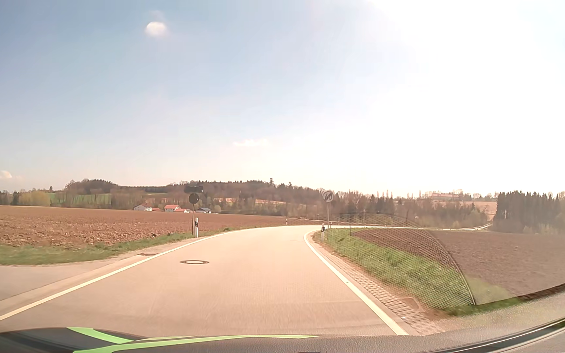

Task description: Follow the waypoints while adhering to traffic rules and regulations

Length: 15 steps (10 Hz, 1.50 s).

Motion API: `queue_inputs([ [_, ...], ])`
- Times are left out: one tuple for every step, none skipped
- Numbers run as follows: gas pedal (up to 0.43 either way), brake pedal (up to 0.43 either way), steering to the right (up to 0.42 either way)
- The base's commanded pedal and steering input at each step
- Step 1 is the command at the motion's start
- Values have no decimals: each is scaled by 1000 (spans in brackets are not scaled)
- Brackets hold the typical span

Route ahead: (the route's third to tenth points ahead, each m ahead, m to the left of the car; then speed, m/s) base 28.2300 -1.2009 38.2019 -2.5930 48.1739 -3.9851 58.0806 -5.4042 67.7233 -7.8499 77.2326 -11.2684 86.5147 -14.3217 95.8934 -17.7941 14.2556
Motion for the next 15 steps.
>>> queue_inputs([
  [197,0,-10],
  [197,0,-7],
  [197,0,-4],
  [209,0,-3],
  [209,0,0],
  [220,0,3],
  [220,0,6],
  [220,0,8],
  [220,0,9],
  [220,0,11],
  [220,0,14],
  [220,0,17],
  [220,0,18],
  [228,0,20],
  [228,0,22],
])
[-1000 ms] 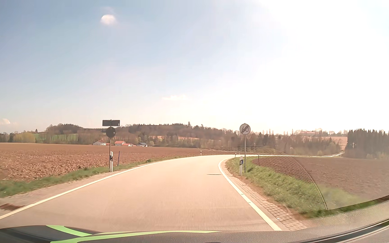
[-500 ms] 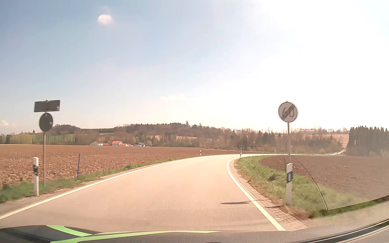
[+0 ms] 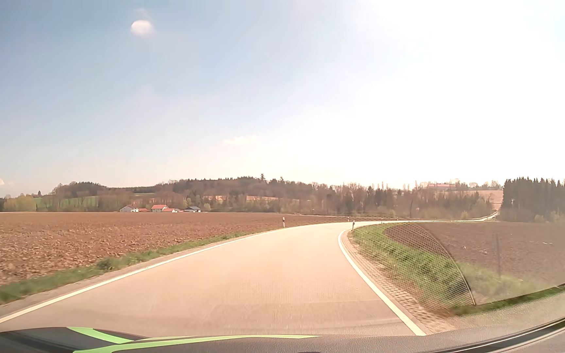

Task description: Follow the waypoints while adhering to traffic rules and regulations

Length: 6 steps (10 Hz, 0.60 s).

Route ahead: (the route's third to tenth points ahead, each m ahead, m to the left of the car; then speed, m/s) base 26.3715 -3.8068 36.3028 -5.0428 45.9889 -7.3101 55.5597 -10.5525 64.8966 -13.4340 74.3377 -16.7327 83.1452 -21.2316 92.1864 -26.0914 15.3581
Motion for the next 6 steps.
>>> queue_inputs([
  [228,0,25],
  [228,0,26],
  [228,0,26],
  [228,0,27],
  [240,0,27],
  [240,0,28],
])
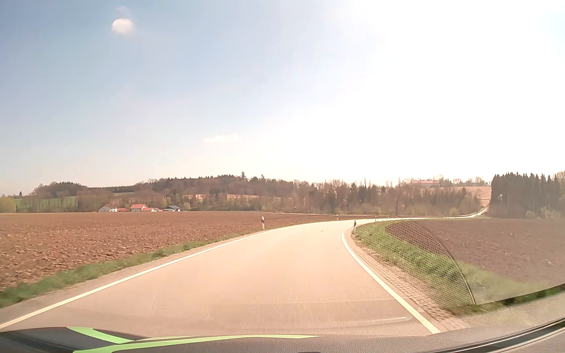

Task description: Follow the waypoints while adhering to traffic rules and regulations

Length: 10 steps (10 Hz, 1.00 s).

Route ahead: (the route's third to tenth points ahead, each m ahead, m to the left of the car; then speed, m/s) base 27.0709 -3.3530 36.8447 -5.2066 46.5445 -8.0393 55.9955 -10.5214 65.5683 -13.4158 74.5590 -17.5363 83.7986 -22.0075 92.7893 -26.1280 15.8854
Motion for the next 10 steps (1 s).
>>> queue_inputs([
  [240,0,29],
  [240,0,29],
  [240,0,30],
  [240,0,30],
  [248,0,30],
  [248,0,30],
  [248,0,30],
  [248,0,30],
  [248,0,30],
  [248,0,30],
])
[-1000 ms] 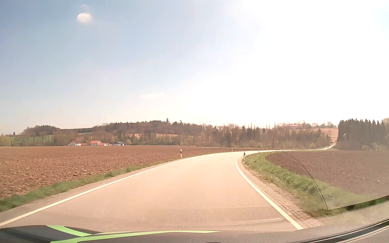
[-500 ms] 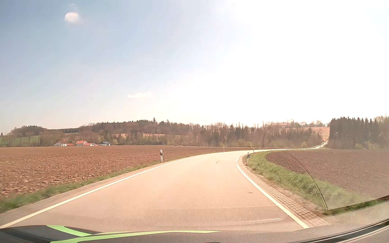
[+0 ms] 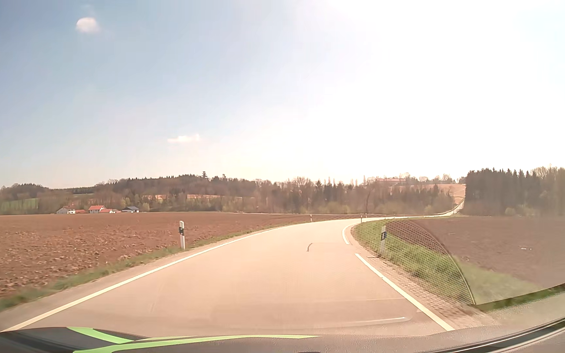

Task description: Follow the waypoints while adhering to traffic rules and regulations

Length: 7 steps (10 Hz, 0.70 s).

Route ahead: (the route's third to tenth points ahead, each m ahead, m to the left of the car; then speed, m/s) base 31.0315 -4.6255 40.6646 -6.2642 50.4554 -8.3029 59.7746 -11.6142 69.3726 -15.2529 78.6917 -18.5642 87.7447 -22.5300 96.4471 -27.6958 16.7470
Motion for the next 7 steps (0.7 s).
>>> queue_inputs([
  [248,0,30],
  [248,0,30],
  [248,0,30],
  [248,0,30],
  [248,0,30],
  [248,0,30],
  [248,0,30],
])
